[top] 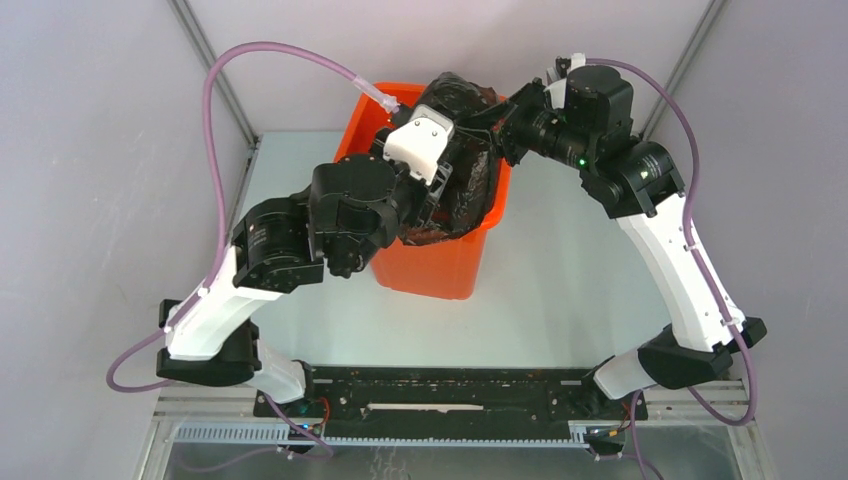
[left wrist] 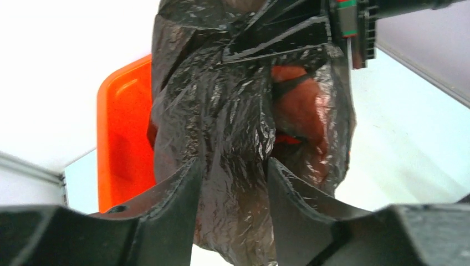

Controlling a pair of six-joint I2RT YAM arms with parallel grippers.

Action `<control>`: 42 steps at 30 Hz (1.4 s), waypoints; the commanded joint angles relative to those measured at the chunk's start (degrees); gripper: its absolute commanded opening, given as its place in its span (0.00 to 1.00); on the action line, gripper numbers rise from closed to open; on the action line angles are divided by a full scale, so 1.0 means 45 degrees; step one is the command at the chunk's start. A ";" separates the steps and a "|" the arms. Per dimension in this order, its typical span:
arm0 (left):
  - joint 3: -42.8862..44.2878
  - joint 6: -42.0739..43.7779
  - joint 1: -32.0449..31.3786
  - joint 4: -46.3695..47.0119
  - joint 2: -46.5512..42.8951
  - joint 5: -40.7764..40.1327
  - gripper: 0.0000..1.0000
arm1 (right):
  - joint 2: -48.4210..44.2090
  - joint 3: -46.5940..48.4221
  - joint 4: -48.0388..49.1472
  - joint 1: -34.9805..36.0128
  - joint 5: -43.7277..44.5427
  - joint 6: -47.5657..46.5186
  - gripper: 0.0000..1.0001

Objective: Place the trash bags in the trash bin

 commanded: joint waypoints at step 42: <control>-0.6772 -0.7933 0.4655 0.5760 -0.6252 0.4682 0.00 | -0.4277 -0.4524 -0.0072 0.0054 -0.0049 -0.6613 0.54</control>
